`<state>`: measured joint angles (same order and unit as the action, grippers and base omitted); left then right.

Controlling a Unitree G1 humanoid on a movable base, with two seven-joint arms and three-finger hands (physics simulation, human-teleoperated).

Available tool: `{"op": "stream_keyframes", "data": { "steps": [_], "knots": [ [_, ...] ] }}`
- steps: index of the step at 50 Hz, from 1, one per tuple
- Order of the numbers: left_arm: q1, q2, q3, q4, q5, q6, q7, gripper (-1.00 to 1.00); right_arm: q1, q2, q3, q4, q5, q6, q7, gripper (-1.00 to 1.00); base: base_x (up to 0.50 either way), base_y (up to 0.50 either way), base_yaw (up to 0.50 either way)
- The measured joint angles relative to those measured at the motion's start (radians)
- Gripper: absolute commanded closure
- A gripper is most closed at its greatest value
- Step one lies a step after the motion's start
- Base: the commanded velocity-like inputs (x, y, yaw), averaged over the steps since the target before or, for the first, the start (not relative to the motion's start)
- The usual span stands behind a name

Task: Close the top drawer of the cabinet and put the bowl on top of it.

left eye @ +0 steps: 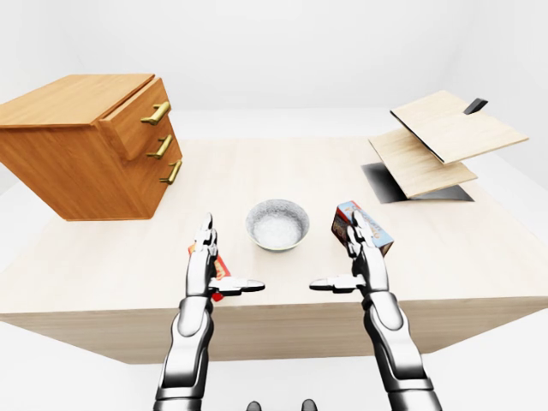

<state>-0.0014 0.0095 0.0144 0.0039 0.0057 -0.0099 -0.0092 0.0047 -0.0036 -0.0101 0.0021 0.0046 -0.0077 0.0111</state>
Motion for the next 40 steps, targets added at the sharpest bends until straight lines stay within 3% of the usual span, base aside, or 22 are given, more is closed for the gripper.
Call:
{"op": "stream_keyframes", "data": {
  "steps": [9,16,21,28,40],
  "knots": [
    [0.012,0.006,0.007,-0.024,0.017,-0.012,-0.012,-1.00,0.034,-0.001,0.001,-0.045,-0.001,-0.002,0.009,-1.00,0.00,0.00,0.00],
    [0.027,0.005,-0.003,-0.072,0.035,-0.002,-0.022,-1.00,0.073,0.000,0.005,-0.125,-0.001,0.014,0.014,-1.00,0.00,0.00,0.00],
    [0.031,0.001,-0.015,-0.124,0.053,0.024,-0.022,-1.00,0.097,-0.001,0.001,-0.199,0.008,0.044,0.020,-1.00,0.00,0.00,0.00],
    [0.043,-0.003,-0.036,-0.243,0.093,0.097,-0.013,-1.00,0.128,-0.001,-0.011,-0.330,0.025,0.095,0.031,-1.00,0.00,0.00,0.00],
    [0.071,-0.005,-0.052,-0.360,0.131,0.097,-0.004,-1.00,0.176,0.003,-0.029,-0.556,0.045,0.095,0.051,-1.00,0.00,0.00,0.00]
  ]
}}
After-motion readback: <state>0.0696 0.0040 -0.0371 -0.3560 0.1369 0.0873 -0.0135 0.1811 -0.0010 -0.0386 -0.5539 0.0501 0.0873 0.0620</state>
